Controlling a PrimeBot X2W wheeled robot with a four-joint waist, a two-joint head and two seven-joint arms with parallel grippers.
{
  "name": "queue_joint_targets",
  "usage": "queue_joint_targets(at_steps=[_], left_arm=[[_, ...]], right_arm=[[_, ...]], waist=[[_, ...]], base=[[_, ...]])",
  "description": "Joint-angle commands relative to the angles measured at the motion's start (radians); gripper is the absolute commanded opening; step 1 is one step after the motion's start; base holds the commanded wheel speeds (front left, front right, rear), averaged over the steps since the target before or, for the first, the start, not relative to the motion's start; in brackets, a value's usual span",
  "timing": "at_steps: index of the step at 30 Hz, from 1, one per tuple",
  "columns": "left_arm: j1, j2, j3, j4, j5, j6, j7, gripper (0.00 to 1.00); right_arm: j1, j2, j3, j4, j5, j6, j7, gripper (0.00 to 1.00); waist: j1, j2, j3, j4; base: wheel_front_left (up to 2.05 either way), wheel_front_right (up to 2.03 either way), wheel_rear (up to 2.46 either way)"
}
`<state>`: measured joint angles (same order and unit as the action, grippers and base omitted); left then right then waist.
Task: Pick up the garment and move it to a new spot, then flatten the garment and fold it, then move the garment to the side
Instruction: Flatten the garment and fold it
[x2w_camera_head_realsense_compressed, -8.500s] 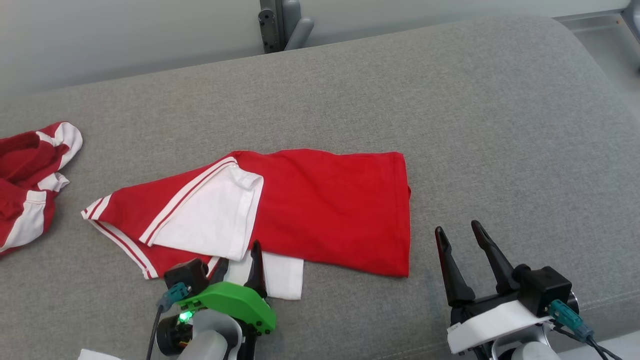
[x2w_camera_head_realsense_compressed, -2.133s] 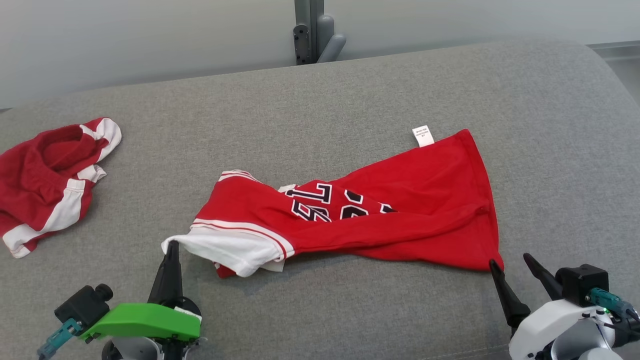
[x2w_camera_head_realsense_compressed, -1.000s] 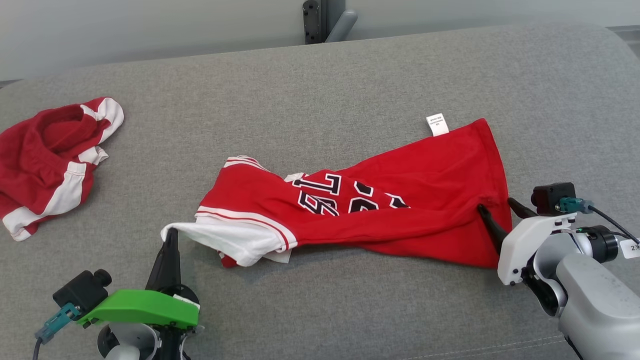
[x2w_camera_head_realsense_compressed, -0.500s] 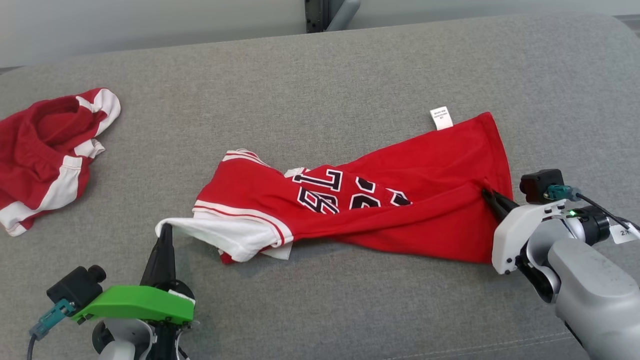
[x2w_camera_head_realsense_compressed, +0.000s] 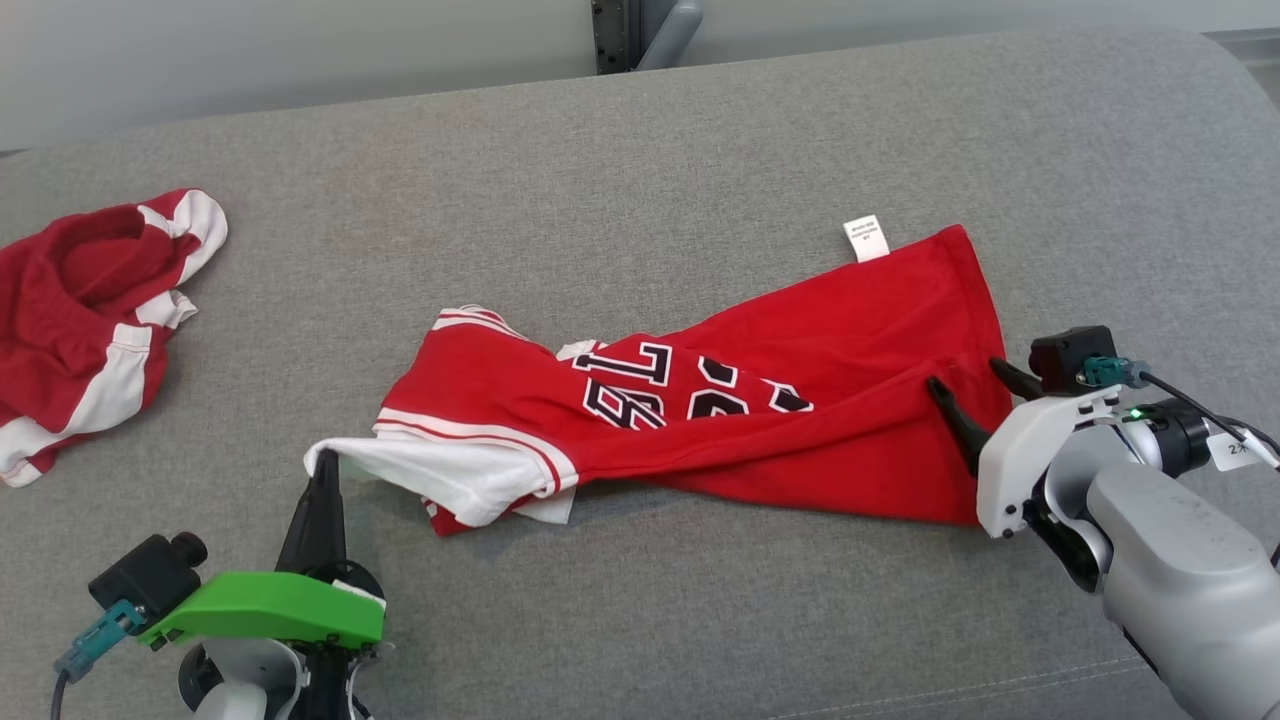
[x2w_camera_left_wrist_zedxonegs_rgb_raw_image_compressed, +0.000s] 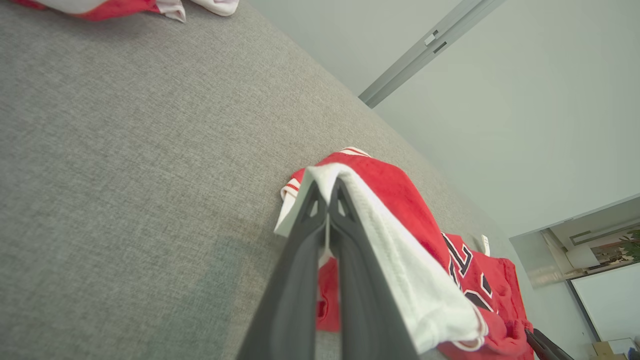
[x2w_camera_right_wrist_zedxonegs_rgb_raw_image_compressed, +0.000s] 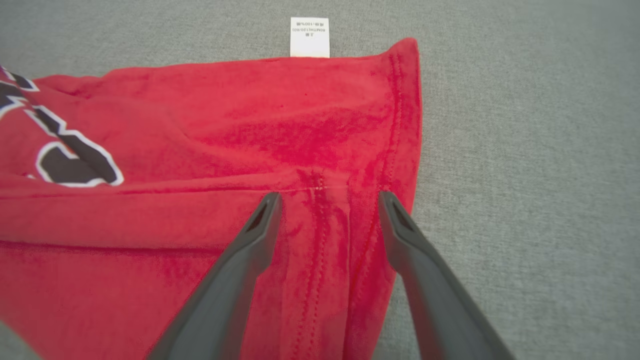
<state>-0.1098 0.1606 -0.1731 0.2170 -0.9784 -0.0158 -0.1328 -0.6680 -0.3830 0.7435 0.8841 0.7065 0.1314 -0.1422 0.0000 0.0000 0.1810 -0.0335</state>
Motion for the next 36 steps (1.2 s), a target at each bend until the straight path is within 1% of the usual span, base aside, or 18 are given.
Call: queue_joint_targets(at_steps=[1, 7, 9, 10, 11, 12, 14, 15, 21, 25, 27, 30, 36], left_arm=[[-0.014, 0.009, 0.002, 0.001, 0.007, 0.005, 0.001, 0.0], [-0.012, 0.011, -0.001, 0.002, 0.008, 0.008, 0.0, 0.0], [-0.012, 0.011, -0.002, 0.003, 0.009, 0.007, -0.001, 0.0], [-0.012, 0.01, -0.003, 0.003, 0.009, 0.007, -0.002, 0.0], [-0.013, 0.01, -0.003, 0.003, 0.009, 0.007, -0.002, 0.0], [-0.014, 0.009, -0.004, 0.003, 0.009, 0.007, -0.002, 0.0], [-0.015, 0.008, -0.005, 0.004, 0.008, 0.008, -0.003, 0.0], [-0.015, 0.007, -0.005, 0.004, 0.007, 0.008, -0.003, 0.0], [-0.013, 0.003, -0.004, 0.011, 0.001, 0.009, -0.008, 0.0], [-0.033, -0.003, 0.005, 0.002, -0.015, -0.01, -0.018, 0.0], [-0.055, 0.001, 0.01, -0.01, -0.036, -0.021, 0.002, 0.0], [-0.12, 0.015, 0.025, -0.035, -0.072, -0.024, 0.05, 0.0], [-0.297, 0.044, 0.051, -0.104, -0.126, 0.01, 0.15, 0.0]], right_arm=[[-0.015, -0.002, 0.006, 0.005, 0.01, -0.001, 0.003, 1.0], [-0.036, 0.002, 0.033, 0.014, 0.04, -0.001, 0.021, 1.0], [-0.041, 0.0, 0.041, 0.017, 0.053, -0.001, 0.026, 0.95], [-0.041, 0.001, 0.043, 0.02, 0.061, -0.001, 0.029, 0.8], [-0.045, 0.001, 0.046, 0.023, 0.065, -0.001, 0.032, 0.73], [-0.049, 0.001, 0.051, 0.023, 0.07, -0.001, 0.032, 0.56], [-0.053, 0.002, 0.063, 0.021, 0.078, -0.001, 0.036, 0.33], [-0.055, 0.001, 0.069, 0.02, 0.082, -0.001, 0.034, 0.01], [-0.067, -0.005, 0.097, 0.022, 0.098, -0.001, 0.026, 0.0], [-0.086, -0.022, 0.103, 0.012, 0.106, -0.001, -0.007, 0.0], [-0.096, -0.034, 0.092, -0.008, 0.13, -0.001, -0.019, 0.0], [-0.121, -0.065, 0.067, -0.065, 0.187, -0.001, -0.03, 0.0], [-0.189, -0.156, 0.009, -0.223, 0.328, -0.001, 0.0, 0.0]], waist=[[0.0, 0.0, 0.001, 0.001], [0.0, 0.0, 0.001, 0.007], [0.0, 0.0, 0.001, 0.009], [0.0, 0.0, 0.001, 0.01], [0.0, 0.0, 0.002, 0.011], [0.0, 0.0, 0.003, 0.013], [0.0, 0.0, 0.004, 0.014], [0.0, 0.0, 0.004, 0.015], [0.0, 0.0, -0.001, 0.014], [0.0, 0.0, -0.027, 0.01], [0.0, 0.0, -0.049, 0.009], [0.0, 0.0, -0.086, 0.008], [0.0, 0.0, -0.171, -0.008]], base=[[0.0, 0.0, 0.0], [0.0, 0.0, 0.0], [0.0, 0.0, 0.0], [0.0, 0.0, 0.0], [0.0, 0.0, 0.0], [0.0, 0.0, 0.0], [0.0, 0.0, 0.0], [0.0, 0.0, 0.0], [0.0, 0.0, 0.0], [0.0, 0.0, 0.0], [0.0, 0.0, 0.0], [0.0, 0.0, 0.0], [0.0, 0.0, 0.0]])
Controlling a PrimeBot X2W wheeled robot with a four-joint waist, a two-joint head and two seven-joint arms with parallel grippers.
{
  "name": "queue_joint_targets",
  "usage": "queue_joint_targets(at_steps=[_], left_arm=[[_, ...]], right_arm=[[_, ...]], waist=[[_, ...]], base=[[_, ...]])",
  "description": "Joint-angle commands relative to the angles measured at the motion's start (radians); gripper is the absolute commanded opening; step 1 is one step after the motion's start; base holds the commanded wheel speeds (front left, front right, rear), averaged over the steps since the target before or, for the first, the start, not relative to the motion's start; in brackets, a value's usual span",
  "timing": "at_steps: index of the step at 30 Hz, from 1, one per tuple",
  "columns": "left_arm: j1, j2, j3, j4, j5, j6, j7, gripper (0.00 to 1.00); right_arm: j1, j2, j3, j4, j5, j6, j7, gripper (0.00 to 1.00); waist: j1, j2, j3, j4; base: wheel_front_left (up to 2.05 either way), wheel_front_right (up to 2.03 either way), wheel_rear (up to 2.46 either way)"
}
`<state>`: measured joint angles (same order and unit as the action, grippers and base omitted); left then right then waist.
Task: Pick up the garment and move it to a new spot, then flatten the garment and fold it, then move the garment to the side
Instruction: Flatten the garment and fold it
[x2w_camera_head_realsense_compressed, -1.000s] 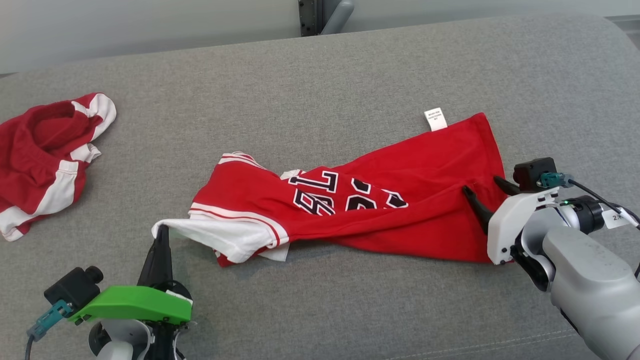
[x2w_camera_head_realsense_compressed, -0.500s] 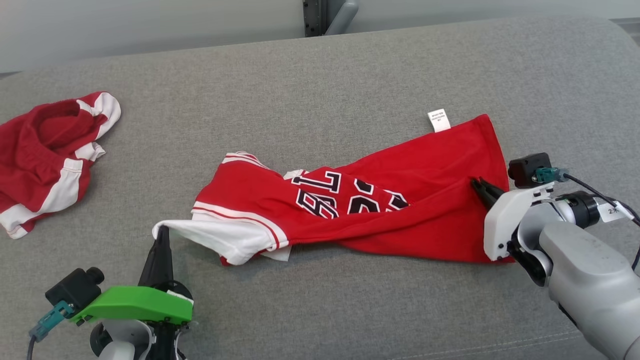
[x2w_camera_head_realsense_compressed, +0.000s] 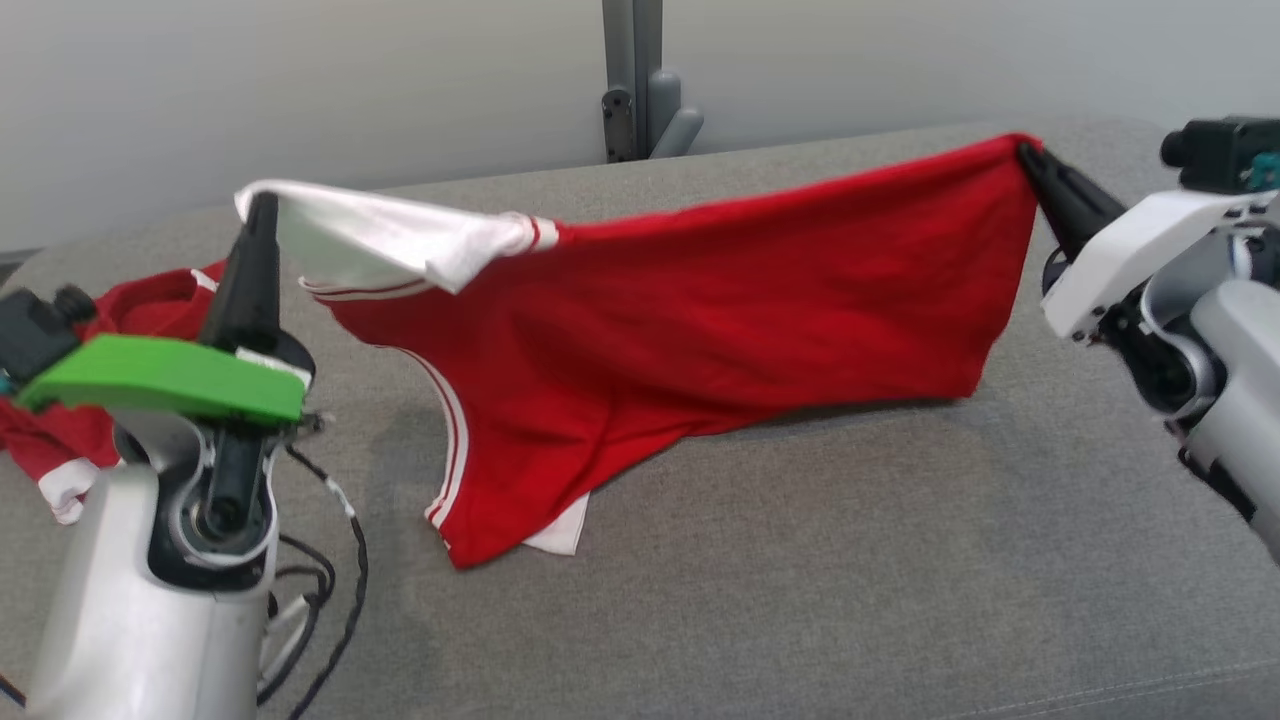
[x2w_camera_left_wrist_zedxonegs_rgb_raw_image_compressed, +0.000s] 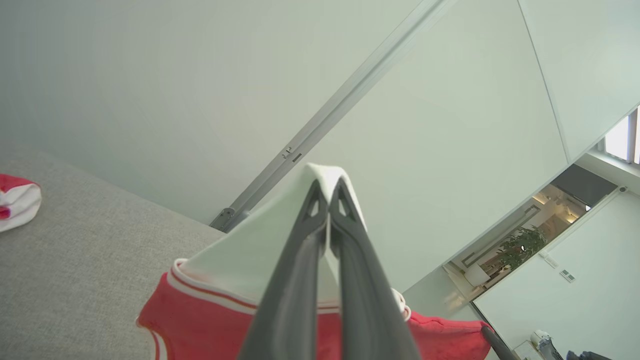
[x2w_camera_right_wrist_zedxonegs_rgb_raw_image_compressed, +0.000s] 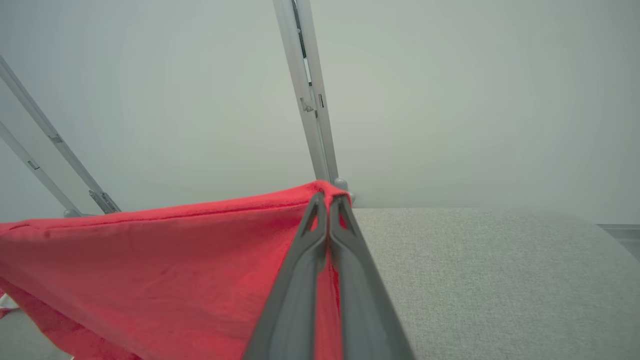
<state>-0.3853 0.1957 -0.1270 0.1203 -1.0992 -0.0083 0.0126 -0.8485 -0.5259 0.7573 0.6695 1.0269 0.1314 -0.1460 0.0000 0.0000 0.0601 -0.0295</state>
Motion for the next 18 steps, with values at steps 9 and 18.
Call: queue_joint_targets(at_steps=[9, 18], left_arm=[[-0.302, 0.041, 0.009, -0.094, -0.024, 0.075, 0.125, 0.0], [-0.479, 0.099, -0.028, -0.116, 0.03, 0.1, 0.193, 0.0]], right_arm=[[-0.15, -0.142, -0.093, -0.198, 0.137, -0.001, 0.067, 0.0], [-0.235, -0.215, -0.137, -0.26, 0.131, -0.001, 0.125, 0.0]], waist=[[0.0, 0.0, -0.121, -0.026], [0.0, 0.0, -0.152, -0.035]], base=[[0.0, 0.0, 0.0], [0.0, 0.0, 0.0]])
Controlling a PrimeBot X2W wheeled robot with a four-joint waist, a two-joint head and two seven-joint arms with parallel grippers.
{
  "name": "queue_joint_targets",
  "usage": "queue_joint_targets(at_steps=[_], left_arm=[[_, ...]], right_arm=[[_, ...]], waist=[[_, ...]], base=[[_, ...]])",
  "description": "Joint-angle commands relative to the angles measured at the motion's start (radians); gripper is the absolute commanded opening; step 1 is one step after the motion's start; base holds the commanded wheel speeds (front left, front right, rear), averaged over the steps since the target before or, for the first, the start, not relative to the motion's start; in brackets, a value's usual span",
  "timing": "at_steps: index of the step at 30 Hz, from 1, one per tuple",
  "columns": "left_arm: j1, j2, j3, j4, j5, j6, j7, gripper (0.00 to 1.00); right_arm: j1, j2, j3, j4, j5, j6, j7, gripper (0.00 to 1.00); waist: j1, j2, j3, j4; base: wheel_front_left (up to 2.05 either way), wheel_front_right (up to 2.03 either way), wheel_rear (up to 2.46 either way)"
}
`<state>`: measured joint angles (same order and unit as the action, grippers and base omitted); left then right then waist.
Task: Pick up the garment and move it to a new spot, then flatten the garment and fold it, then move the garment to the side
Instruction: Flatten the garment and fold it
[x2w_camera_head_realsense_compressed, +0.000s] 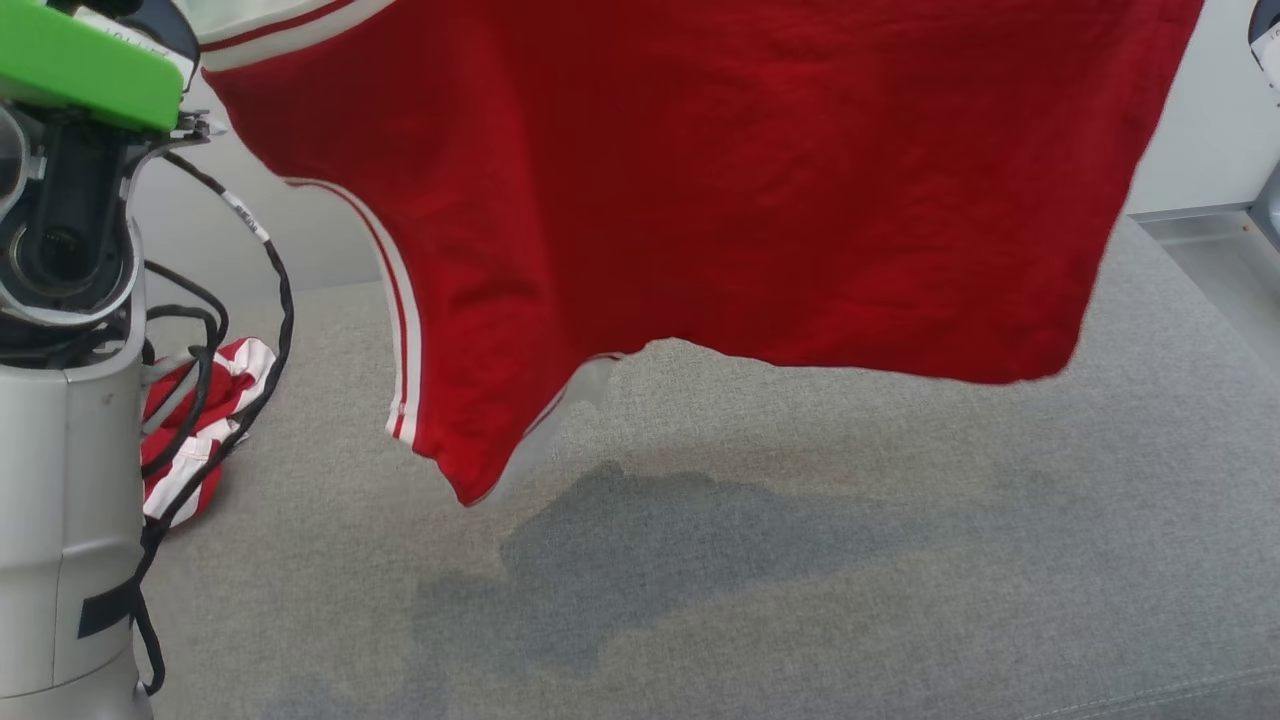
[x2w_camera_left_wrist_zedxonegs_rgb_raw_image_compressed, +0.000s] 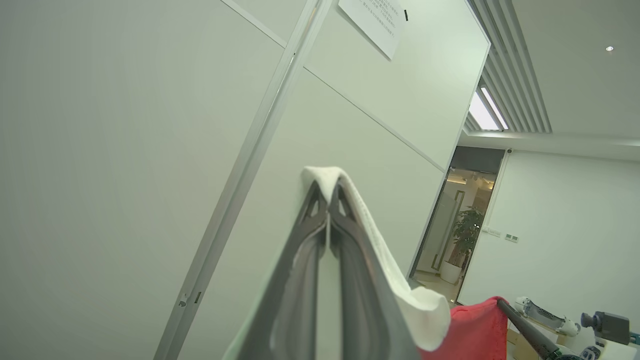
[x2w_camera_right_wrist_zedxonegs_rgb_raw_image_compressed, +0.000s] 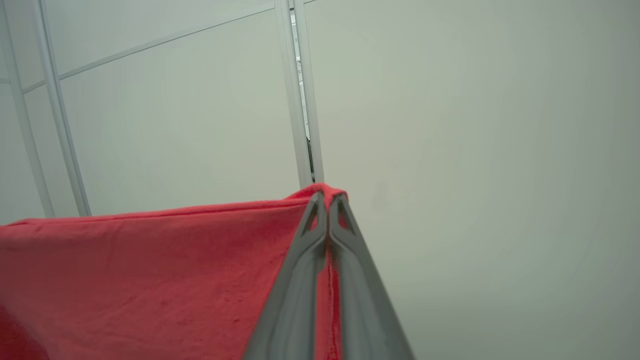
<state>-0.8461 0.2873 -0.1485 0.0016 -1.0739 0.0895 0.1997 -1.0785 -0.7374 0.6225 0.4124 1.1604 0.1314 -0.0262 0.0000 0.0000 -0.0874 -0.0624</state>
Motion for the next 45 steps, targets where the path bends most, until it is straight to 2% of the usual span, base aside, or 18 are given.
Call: queue_joint_targets(at_steps=[1, 9, 12, 14, 16, 19, 24, 28, 32, 35, 37, 40, 45], left_arm=[[-0.03, 0.013, -0.015, 0.007, 0.015, 0.0, 0.013, 0.0], [-0.094, 0.006, -0.056, 0.107, 0.014, 0.016, 0.075, 0.0], [-0.131, -0.007, -0.062, 0.183, -0.002, 0.027, 0.1, 0.0], [-0.188, -0.013, -0.062, 0.239, 0.001, 0.035, 0.108, 0.0], [-0.311, -0.018, -0.072, 0.324, 0.029, 0.032, 0.102, 0.0], [-0.463, -0.03, -0.085, 0.418, 0.073, 0.005, 0.063, 0.0], [-0.724, -0.026, -0.129, 0.583, 0.19, -0.099, -0.097, 0.0], [-0.875, -0.043, -0.159, 0.68, 0.258, -0.184, -0.276, 0.0], [-0.934, -0.043, -0.192, 0.742, 0.285, -0.216, -0.414, 0.0], [-0.961, -0.059, -0.214, 0.712, 0.247, -0.221, -0.455, 0.0], [-0.905, -0.051, -0.245, 0.677, 0.206, -0.221, -0.462, 0.0], [-0.813, -0.012, -0.272, 0.599, 0.145, -0.22, -0.465, 0.0], [-0.613, 0.028, -0.273, 0.425, 0.047, -0.221, -0.466, 0.0]], right_arm=[[-0.009, -0.006, -0.005, -0.005, -0.006, -0.001, 0.01, 0.0], [-0.023, 0.02, -0.002, 0.028, -0.042, -0.001, 0.067, 0.0], [-0.051, 0.068, -0.004, 0.08, -0.057, -0.001, 0.105, 0.0], [-0.1, 0.101, -0.013, 0.126, -0.077, -0.001, 0.133, 0.0], [-0.205, 0.16, -0.03, 0.21, -0.131, -0.001, 0.156, 0.0], [-0.335, 0.213, -0.047, 0.316, -0.221, -0.001, 0.134, 0.0], [-0.556, 0.3, -0.087, 0.481, -0.38, -0.001, -0.024, 0.0], [-0.686, 0.33, -0.092, 0.582, -0.525, -0.001, -0.183, 0.0], [-0.77, 0.339, -0.139, 0.656, -0.657, -0.001, -0.237, 0.0], [-0.805, 0.323, -0.254, 0.564, -0.758, -0.001, -0.24, 0.0], [-0.726, 0.351, -0.332, 0.514, -0.821, -0.001, -0.238, 0.0], [-0.638, 0.395, -0.403, 0.455, -0.897, -0.001, -0.238, 0.0], [-0.459, 0.397, -0.459, 0.363, -0.948, -0.001, -0.239, 0.0]], waist=[[0.0, 0.0, -0.005, -0.003], [0.0, 0.0, 0.033, -0.008], [0.0, 0.0, 0.077, -0.012], [0.0, 0.0, 0.136, -0.012], [0.0, 0.0, 0.269, -0.015], [0.0, 0.0, 0.408, -0.02], [0.0, 0.0, 0.586, -0.034], [0.0, 0.0, 0.692, -0.034], [0.0, 0.0, 0.779, -0.022], [0.0, 0.0, 0.855, -0.001], [0.0, 0.0, 0.888, 0.01], [0.0, 0.0, 0.905, 0.019], [0.0, 0.0, 0.875, 0.047]], base=[[0.0, 0.0, 0.0], [0.0, 0.0, 0.0], [0.0, 0.0, 0.0], [0.0, 0.0, 0.0], [0.0, 0.0, 0.0], [0.0, 0.0, 0.0], [0.0, 0.0, 0.0], [0.0, 0.0, 0.0], [0.0, 0.0, 0.0], [0.0, 0.0, 0.0], [0.0, 0.0, 0.0], [0.0, 0.0, 0.0], [0.0, 0.0, 0.0]])
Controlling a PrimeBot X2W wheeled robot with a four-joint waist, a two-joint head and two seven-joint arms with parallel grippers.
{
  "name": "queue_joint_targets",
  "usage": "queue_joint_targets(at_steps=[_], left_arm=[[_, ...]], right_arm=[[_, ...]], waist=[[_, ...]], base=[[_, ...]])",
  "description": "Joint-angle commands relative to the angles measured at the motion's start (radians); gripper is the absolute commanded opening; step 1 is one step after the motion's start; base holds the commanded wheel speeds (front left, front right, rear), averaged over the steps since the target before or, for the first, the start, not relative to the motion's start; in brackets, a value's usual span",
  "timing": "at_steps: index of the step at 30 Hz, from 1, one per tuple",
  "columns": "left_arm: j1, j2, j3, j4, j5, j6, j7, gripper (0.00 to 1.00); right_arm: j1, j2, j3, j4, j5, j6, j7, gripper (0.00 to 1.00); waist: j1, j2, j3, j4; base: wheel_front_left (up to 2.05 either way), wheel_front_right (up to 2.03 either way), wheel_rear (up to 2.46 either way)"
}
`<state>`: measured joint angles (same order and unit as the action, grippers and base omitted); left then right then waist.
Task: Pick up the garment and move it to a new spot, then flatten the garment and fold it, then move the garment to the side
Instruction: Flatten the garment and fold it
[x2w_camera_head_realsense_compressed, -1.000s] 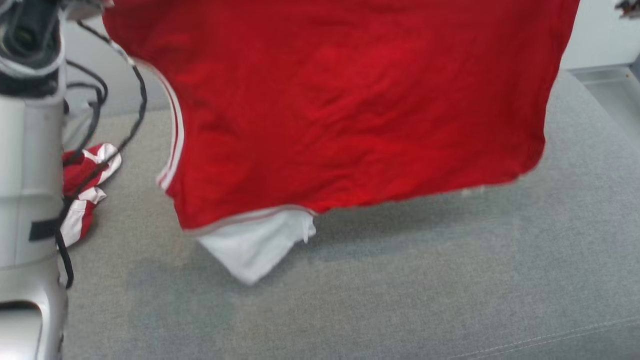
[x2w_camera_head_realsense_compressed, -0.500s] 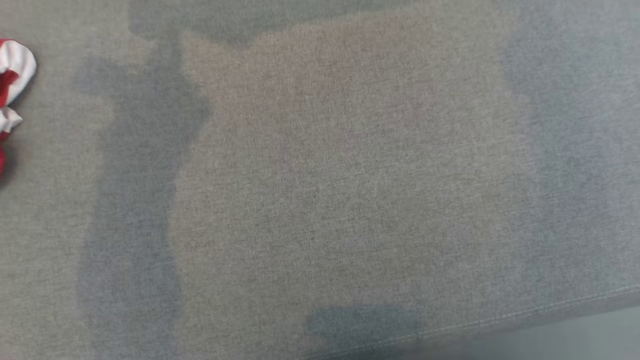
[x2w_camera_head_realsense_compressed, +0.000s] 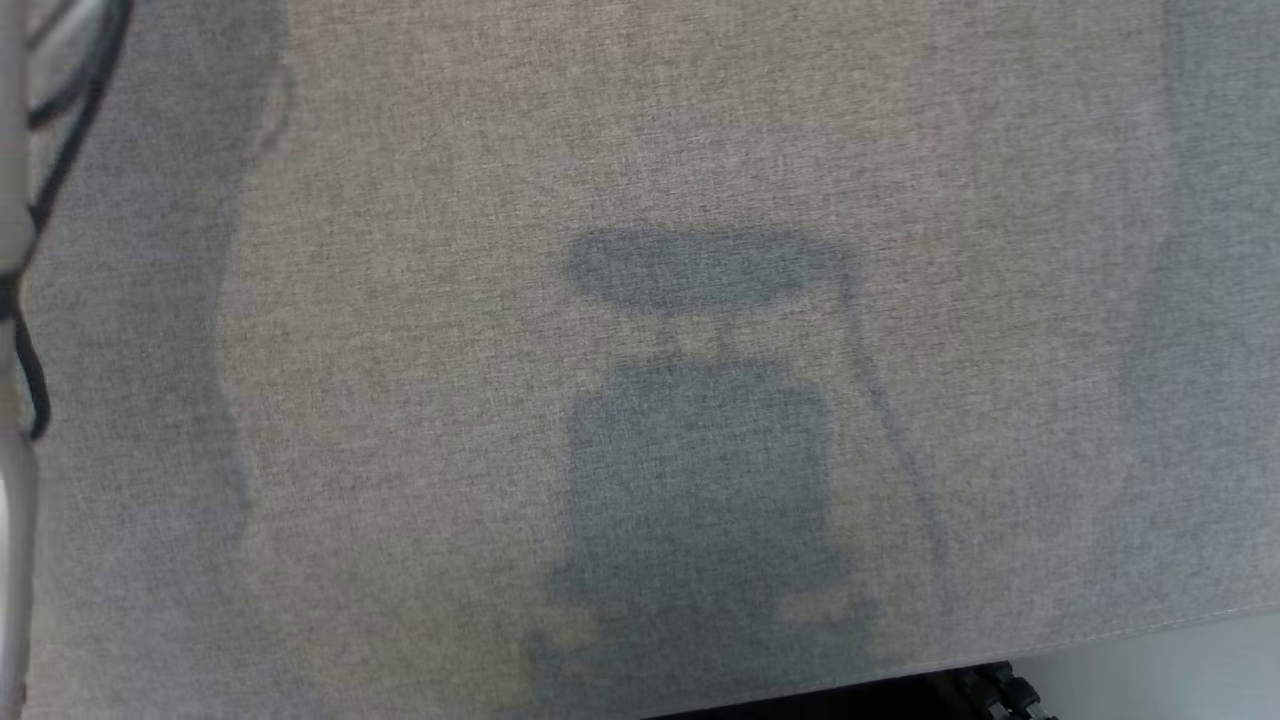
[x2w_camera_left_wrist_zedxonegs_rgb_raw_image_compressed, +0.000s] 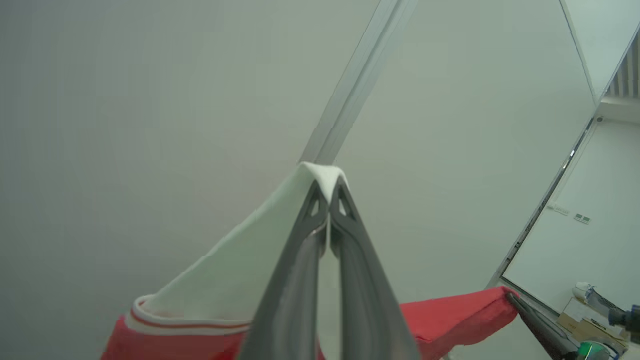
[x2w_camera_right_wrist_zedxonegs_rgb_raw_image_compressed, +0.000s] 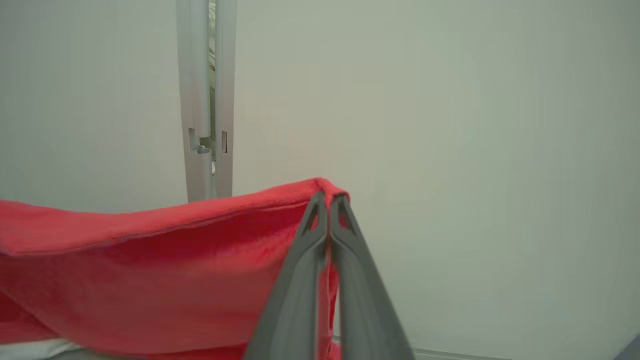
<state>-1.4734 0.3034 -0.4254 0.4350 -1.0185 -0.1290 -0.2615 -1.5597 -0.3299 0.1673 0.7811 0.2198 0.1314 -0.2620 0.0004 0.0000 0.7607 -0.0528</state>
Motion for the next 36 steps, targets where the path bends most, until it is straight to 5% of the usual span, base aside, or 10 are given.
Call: queue_joint_targets(at_steps=[1, 15, 25, 36], left_arm=[[0.063, 0.024, 0.007, -0.045, -0.028, -0.002, -0.005, 0.0], [0.799, 0.179, -0.021, -0.424, -0.196, -0.002, -0.005, 0.0], [1.228, 0.123, 0.018, -0.485, -0.228, -0.002, -0.005, 0.0], [1.494, 0.036, 0.072, -0.485, -0.16, 0.0, -0.006, 0.0]], right_arm=[[0.06, -0.014, -0.012, -0.03, -0.009, -0.001, -0.003, 0.0], [0.655, -0.078, -0.062, -0.153, 0.121, -0.002, -0.003, 0.0], [1.037, -0.091, -0.148, -0.248, 0.15, -0.002, -0.003, 0.0], [1.302, -0.091, -0.257, -0.296, 0.135, -0.003, -0.003, 0.0]], waist=[[-0.0004, 0.0, 0.009, 0.043], [-0.0004, 0.0, -0.327, 0.052], [-0.0004, 0.0, -0.49, 0.055], [-0.0004, 0.0, -0.609, 0.06]], base=[[0.0, 0.0, 0.0], [0.0, 0.0, 0.0], [0.0, 0.0, 0.0], [0.0, 0.0, 0.0]])
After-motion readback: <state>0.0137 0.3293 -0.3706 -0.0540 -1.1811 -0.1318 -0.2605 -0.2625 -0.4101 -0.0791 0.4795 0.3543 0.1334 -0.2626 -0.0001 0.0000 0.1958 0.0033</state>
